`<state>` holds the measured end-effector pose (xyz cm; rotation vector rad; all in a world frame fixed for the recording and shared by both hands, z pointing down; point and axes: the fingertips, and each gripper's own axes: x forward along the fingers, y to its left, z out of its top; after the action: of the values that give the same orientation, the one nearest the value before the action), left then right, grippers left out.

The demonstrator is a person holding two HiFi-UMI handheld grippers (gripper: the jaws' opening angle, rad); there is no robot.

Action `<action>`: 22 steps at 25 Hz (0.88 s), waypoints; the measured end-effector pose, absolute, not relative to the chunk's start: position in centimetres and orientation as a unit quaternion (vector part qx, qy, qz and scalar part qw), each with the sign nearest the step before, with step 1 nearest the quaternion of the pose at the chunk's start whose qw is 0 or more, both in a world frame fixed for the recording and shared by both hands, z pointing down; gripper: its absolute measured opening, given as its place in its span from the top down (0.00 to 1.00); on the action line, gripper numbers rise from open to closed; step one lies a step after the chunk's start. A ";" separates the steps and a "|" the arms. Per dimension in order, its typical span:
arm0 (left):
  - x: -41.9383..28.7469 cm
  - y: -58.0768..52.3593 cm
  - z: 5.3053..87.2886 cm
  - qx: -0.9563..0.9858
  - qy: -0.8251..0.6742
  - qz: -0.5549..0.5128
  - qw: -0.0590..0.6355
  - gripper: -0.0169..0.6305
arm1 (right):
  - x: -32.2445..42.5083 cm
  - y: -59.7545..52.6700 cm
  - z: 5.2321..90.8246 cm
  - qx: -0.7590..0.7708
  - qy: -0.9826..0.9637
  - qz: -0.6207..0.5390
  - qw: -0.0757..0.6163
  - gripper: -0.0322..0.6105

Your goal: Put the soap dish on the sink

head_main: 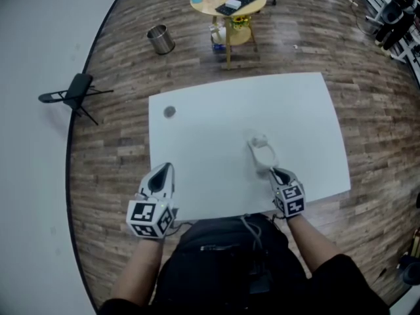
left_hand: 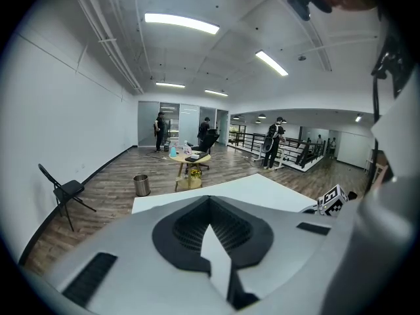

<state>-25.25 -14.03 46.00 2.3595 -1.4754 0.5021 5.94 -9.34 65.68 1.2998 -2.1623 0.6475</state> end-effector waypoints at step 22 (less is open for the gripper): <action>-22.4 -15.0 46.5 0.838 -0.493 0.173 0.157 0.99 | 7.4 -9.1 63.7 0.505 -0.796 0.219 0.253 0.71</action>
<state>-22.40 -14.99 46.49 2.3979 -1.4103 0.4941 7.44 -9.08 63.70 1.3718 -2.1640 0.5950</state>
